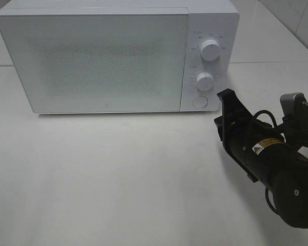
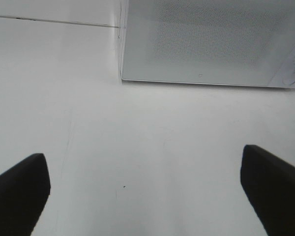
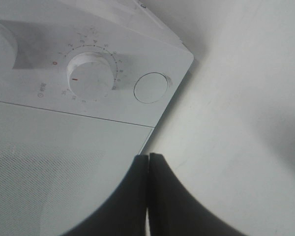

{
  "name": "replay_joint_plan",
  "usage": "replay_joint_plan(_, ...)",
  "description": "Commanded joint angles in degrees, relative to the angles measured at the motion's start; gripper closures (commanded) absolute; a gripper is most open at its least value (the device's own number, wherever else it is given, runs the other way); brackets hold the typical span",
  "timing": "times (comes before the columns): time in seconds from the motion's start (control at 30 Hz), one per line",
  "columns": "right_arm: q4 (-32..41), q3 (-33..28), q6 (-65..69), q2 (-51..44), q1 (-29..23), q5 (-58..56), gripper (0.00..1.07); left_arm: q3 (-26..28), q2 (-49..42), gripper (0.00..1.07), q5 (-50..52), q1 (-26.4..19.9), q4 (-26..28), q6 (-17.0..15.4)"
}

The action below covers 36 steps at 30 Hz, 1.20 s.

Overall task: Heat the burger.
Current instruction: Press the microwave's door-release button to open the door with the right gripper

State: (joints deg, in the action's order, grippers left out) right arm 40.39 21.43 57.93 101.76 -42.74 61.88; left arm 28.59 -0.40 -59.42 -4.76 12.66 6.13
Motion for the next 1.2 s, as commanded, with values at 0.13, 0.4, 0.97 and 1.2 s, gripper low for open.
replay_joint_plan(0.13, 1.15, 0.00, 5.21, -0.17, 0.00, -0.63, 1.07, -0.17, -1.03, 0.09, 0.34, -0.23, 0.00, 0.00)
replay_joint_plan(0.4, 1.15, 0.34, 10.83, 3.78, 0.00, 0.92, 1.07, -0.17, -1.03, 0.09, 0.34, -0.23, 0.00, 0.00)
replay_joint_plan(0.97, -5.56, 8.59, 18.33, 10.71, 5.44, 1.49, 1.07, -0.17, -1.03, 0.09, 0.34, -0.23, 0.00, 0.00)
replay_joint_plan(1.2, -8.25, 11.92, 22.80, 13.29, 7.45, 1.55, 1.07, -0.17, -1.03, 0.09, 0.34, -0.23, 0.00, 0.00)
